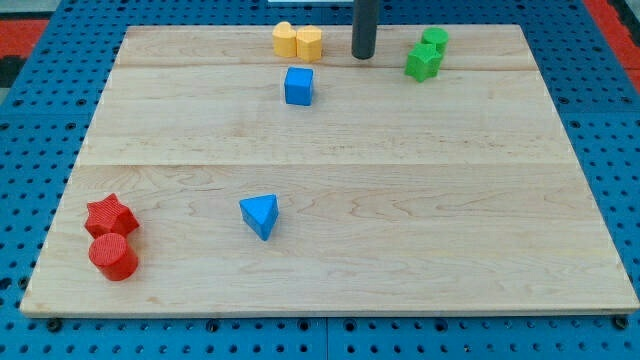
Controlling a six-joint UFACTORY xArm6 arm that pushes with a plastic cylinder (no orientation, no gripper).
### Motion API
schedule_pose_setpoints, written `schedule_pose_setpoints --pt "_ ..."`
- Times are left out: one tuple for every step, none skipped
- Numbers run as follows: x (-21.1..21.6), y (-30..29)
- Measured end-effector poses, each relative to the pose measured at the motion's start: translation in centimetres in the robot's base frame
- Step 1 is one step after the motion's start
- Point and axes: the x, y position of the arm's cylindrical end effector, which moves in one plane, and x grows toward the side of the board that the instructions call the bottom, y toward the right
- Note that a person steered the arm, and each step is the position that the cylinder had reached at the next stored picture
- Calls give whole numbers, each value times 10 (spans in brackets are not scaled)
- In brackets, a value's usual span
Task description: Move the green star to the right
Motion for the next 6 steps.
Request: schedule_pose_setpoints --pt "9 3" --pt "17 10" --pt "18 35" --pt "22 37" --pt "22 44" --pt "47 46"
